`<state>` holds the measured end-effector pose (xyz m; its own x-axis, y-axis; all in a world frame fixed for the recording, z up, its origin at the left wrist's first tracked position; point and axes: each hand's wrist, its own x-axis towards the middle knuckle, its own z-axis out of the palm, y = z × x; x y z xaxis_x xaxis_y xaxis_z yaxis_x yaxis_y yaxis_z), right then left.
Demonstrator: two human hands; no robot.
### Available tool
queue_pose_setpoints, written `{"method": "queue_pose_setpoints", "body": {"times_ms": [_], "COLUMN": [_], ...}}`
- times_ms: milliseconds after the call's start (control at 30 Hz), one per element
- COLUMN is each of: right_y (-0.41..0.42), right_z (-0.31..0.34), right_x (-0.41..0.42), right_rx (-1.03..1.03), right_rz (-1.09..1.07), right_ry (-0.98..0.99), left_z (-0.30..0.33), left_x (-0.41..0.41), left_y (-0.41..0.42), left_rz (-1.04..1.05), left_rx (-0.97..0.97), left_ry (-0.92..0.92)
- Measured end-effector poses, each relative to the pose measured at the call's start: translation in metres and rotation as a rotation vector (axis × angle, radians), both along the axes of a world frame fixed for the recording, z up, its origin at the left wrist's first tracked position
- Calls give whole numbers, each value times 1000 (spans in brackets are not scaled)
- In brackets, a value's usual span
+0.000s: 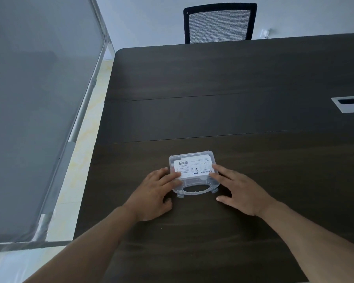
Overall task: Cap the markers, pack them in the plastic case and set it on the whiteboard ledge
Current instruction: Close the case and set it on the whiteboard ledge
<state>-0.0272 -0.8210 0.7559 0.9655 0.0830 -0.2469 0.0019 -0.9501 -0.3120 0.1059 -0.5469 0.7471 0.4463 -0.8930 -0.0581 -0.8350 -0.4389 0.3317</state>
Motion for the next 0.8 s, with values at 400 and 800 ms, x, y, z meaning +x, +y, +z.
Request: {"method": "queue_pose_setpoints", "body": {"times_ms": [400,800], "right_y": [-1,1], "right_z": [2,8], "right_x": [10,11], "right_rx": [101,155], "right_rz": [-44,-78], "right_ry": [-70,-75], "left_z": [-14,-10], "left_x": [-2,-6], "left_y": [-6,-11], "left_rz": [87,80], "left_rx": [-69,-66], "left_ry": [91,31]}}
